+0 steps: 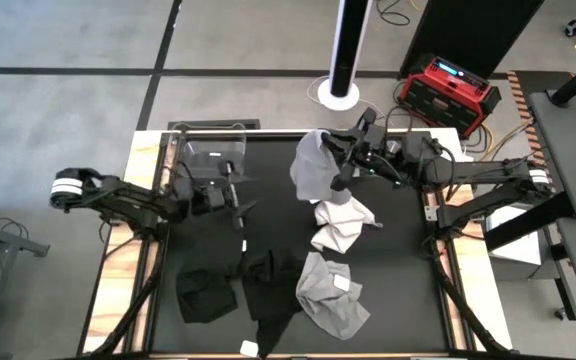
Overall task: Sort towels by color in basket
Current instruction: Put the top gray towel into the left transparent bin
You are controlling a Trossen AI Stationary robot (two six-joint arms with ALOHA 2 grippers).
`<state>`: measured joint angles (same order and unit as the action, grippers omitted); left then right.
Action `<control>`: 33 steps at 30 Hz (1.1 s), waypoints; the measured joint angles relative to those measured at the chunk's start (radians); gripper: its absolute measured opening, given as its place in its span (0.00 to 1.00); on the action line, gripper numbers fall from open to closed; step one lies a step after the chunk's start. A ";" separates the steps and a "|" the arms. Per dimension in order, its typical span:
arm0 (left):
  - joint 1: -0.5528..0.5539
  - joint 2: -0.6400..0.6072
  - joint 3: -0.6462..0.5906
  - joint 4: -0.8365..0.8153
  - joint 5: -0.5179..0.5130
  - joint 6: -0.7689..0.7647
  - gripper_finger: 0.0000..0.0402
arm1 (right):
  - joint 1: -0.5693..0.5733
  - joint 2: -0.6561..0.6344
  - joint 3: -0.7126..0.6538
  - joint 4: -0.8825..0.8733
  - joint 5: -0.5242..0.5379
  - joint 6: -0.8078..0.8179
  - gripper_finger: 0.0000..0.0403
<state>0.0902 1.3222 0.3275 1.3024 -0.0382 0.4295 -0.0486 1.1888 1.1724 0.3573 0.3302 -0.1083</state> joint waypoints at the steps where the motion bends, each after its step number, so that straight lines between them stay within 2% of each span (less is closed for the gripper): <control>1: -0.006 0.018 0.014 0.003 -0.023 0.016 0.54 | 0.000 0.010 0.010 0.001 0.000 -0.001 0.02; 6: -0.011 0.097 0.067 0.010 -0.068 0.066 0.54 | -0.001 0.052 0.053 0.000 0.003 -0.016 0.02; 8: -0.018 0.127 0.075 0.054 -0.189 0.104 0.54 | -0.001 0.067 0.069 0.001 0.004 -0.021 0.02; 10: -0.029 0.164 0.092 0.139 -0.378 0.171 0.54 | -0.001 0.078 0.081 0.000 0.006 -0.030 0.02; 12: -0.041 0.199 0.102 0.191 -0.460 0.248 0.54 | -0.001 0.091 0.095 0.001 0.006 -0.041 0.02; 14: -0.059 0.227 0.107 0.176 -0.415 0.303 0.54 | -0.001 0.103 0.105 0.000 0.006 -0.048 0.02; 17: -0.072 0.275 0.127 0.176 -0.363 0.308 0.55 | -0.001 0.117 0.115 -0.003 0.006 -0.052 0.02; 21: -0.081 0.333 0.166 0.213 -0.385 0.309 0.55 | -0.002 0.124 0.121 -0.006 0.006 -0.063 0.02; 25: -0.081 0.377 0.214 0.266 -0.490 0.337 0.55 | -0.003 0.125 0.123 -0.010 0.007 -0.062 0.02; 33: -0.081 0.435 0.314 0.269 -0.520 0.383 0.53 | -0.004 0.122 0.123 -0.011 0.007 -0.059 0.02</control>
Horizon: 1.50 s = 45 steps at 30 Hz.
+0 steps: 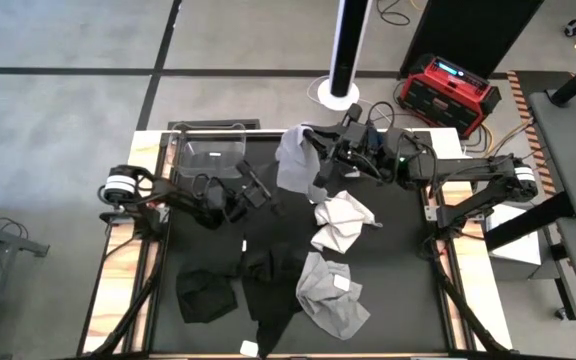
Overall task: Sort towels by color in basket
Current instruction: Put the top gray towel into the left transparent bin
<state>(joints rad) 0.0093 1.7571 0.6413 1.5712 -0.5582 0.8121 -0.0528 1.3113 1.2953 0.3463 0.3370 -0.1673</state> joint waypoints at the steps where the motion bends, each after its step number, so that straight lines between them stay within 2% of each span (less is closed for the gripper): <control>1: 0.000 0.005 0.007 0.000 -0.015 0.005 0.52 | 0.000 0.000 0.000 -0.004 0.000 0.000 0.02; 6: 0.000 0.011 0.016 -0.001 -0.054 0.007 0.37 | 0.000 0.000 0.000 -0.018 0.000 0.001 0.02; 8: -0.001 0.002 0.004 -0.001 -0.059 -0.004 0.27 | 0.000 0.000 0.000 -0.038 0.002 0.002 0.02; 11: -0.004 -0.024 -0.022 -0.002 -0.080 -0.013 0.07 | -0.002 -0.005 0.000 -0.104 0.016 0.003 0.02; 12: -0.006 -0.036 -0.032 -0.002 -0.090 -0.016 0.04 | -0.004 -0.007 0.000 -0.139 0.032 0.003 0.02; 17: -0.032 -0.149 -0.064 -0.075 -0.136 -0.011 0.00 | -0.025 -0.013 0.003 -0.345 0.114 -0.013 0.02; 21: -0.047 -0.286 -0.074 -0.282 -0.137 -0.043 0.00 | -0.052 -0.011 0.003 -0.510 0.116 -0.027 0.02; 26: -0.048 -0.491 -0.002 -0.802 -0.129 -0.194 0.00 | -0.073 -0.006 0.003 -0.646 0.116 -0.027 0.05; 30: -0.037 -0.605 0.144 -1.327 -0.022 -0.356 0.00 | -0.079 -0.007 0.003 -0.712 0.117 -0.025 0.15; 32: -0.030 -0.626 0.214 -1.500 0.035 -0.406 0.00 | -0.079 -0.007 0.003 -0.729 0.116 -0.026 0.23; 35: -0.027 -0.640 0.287 -1.615 0.049 -0.408 0.00 | -0.079 -0.008 0.005 -0.770 0.110 -0.016 0.35; 39: -0.018 -0.647 0.348 -1.684 0.048 -0.369 0.00 | -0.081 -0.010 0.005 -0.818 0.109 0.023 0.52; 45: 0.029 -0.645 0.419 -1.799 0.048 -0.404 0.00 | -0.081 -0.013 0.005 -0.785 0.097 0.052 0.69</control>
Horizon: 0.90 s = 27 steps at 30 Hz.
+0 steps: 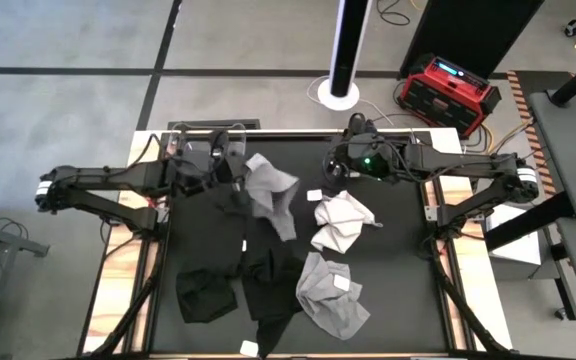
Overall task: Sort towels by color in basket
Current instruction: Put the top gray towel into the left transparent bin
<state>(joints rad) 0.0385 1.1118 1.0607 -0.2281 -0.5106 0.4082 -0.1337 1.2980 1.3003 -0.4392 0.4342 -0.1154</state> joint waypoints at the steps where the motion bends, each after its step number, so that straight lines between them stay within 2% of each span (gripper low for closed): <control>1: 0.008 0.000 0.004 -0.001 0.000 -0.008 0.00 | 0.002 0.003 0.000 0.017 -0.032 0.000 0.71; 5: 0.033 0.000 0.015 -0.008 0.000 -0.010 0.00 | 0.018 0.037 -0.001 0.102 -0.277 -0.031 0.78; 8: 0.041 -0.001 0.020 -0.030 0.004 -0.010 0.00 | 0.045 0.075 -0.003 0.143 -0.347 -0.061 0.81; 13: 0.045 -0.001 0.020 -0.035 0.007 -0.019 0.00 | 0.068 0.158 -0.003 0.253 -0.327 -0.101 0.85; 20: 0.045 -0.001 0.021 -0.038 0.031 -0.025 0.00 | 0.068 0.288 -0.001 0.393 -0.139 -0.213 0.83; 24: 0.045 -0.002 0.021 -0.050 0.032 -0.012 0.00 | 0.059 0.342 0.001 0.470 -0.127 -0.252 0.77; 27: 0.044 -0.006 0.021 -0.052 0.040 -0.009 0.00 | 0.046 0.361 0.027 0.481 -0.128 -0.278 0.65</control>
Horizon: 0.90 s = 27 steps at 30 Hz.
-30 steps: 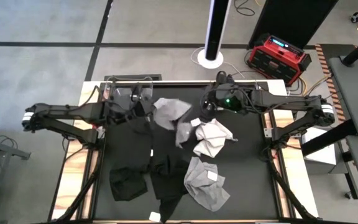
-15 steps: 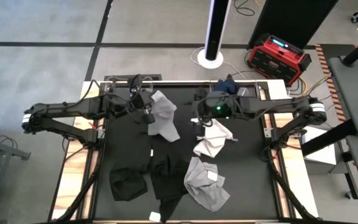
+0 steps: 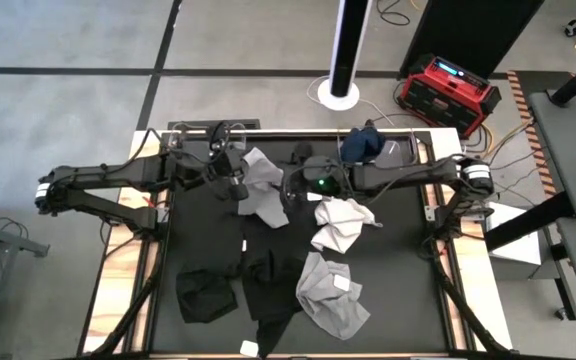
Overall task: Sort towels by color in basket
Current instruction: Put the top gray towel into the left transparent bin
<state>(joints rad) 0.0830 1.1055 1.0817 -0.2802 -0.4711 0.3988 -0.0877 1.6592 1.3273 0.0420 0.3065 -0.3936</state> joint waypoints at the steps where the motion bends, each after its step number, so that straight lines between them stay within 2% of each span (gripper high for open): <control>1: 0.000 -0.005 0.000 0.000 0.018 0.000 0.00 | -0.006 0.004 0.010 0.000 0.000 -0.008 0.60; 5: 0.000 -0.037 0.000 -0.010 0.145 0.003 0.00 | -0.027 0.012 0.034 -0.004 -0.049 -0.040 0.34; 9: -0.001 -0.103 0.001 -0.063 0.167 0.045 0.00 | -0.040 0.001 0.045 -0.067 -0.174 -0.041 0.07; 11: 0.000 -0.141 0.001 -0.111 0.133 0.090 0.00 | -0.042 -0.018 0.055 -0.104 -0.215 -0.016 0.04; 15: 0.000 -0.202 0.001 -0.153 -0.042 0.124 0.00 | -0.042 -0.068 0.112 -0.224 -0.345 0.030 0.02; 17: 0.001 -0.227 0.001 -0.170 -0.091 0.137 0.00 | -0.042 -0.093 0.156 -0.276 -0.412 0.060 0.02; 20: 0.000 -0.254 0.001 -0.189 -0.087 0.147 0.00 | -0.042 -0.124 0.217 -0.321 -0.472 0.093 0.02; 27: 0.000 -0.268 0.001 -0.220 -0.038 0.101 0.00 | -0.042 -0.153 0.291 -0.363 -0.472 0.115 0.02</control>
<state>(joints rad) 0.0834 0.8380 1.0828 -0.4998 -0.5089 0.4998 -0.1299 1.5066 1.6187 -0.3206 -0.1654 -0.2782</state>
